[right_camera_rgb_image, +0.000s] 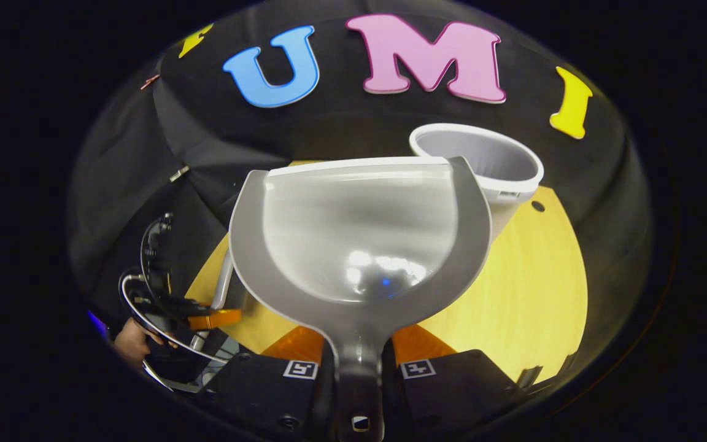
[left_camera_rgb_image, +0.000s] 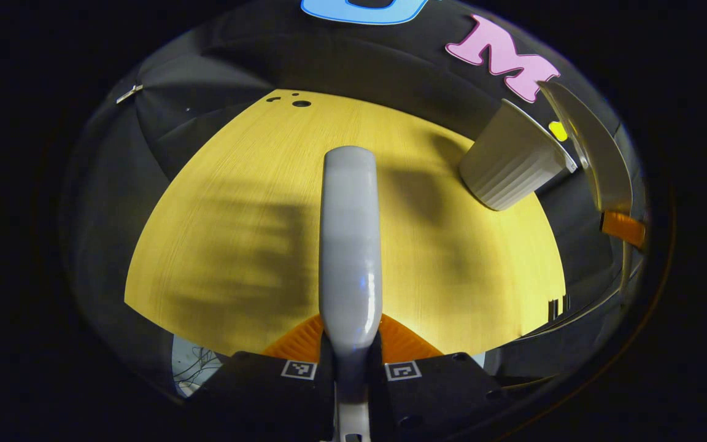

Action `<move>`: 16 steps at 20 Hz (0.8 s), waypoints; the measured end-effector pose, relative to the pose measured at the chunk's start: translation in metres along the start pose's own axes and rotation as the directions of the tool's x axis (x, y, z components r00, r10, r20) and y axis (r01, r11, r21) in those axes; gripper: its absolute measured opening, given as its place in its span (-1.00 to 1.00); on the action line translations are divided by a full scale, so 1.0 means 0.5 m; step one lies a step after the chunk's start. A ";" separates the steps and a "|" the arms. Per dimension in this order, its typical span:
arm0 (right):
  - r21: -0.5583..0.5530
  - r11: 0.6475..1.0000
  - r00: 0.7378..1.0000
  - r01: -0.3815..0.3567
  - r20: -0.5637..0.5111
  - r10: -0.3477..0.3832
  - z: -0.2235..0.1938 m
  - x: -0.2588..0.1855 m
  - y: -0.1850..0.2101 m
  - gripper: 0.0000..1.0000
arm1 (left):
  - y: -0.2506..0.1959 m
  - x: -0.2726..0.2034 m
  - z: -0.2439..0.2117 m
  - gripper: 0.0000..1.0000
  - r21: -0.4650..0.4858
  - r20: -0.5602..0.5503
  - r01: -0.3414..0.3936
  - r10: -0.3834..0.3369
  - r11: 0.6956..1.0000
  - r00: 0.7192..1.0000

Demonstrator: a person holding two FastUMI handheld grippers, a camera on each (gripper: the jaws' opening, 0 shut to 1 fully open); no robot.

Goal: Pick up the small broom and dustpan from the desktop, sweep the trash into the dustpan with the broom, and then empty the trash into the garbage bin.

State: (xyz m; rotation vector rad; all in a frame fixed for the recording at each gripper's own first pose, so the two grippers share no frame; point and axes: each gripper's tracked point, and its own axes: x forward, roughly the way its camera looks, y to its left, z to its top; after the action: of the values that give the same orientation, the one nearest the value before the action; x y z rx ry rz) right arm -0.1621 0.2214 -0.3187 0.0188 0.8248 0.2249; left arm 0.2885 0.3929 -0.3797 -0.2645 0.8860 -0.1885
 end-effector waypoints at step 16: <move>0.140 0.981 0.938 0.133 -0.338 -0.079 -0.256 0.274 -0.047 -0.32 | 0.006 0.137 0.009 -0.48 0.203 -0.174 -0.085 0.121 0.975 0.977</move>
State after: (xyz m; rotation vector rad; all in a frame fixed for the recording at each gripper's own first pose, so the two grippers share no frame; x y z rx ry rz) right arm -0.1611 0.2177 -0.5077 0.0895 1.1759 0.0576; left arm 0.3348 0.3781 -0.4285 -0.0173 1.0564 -0.2039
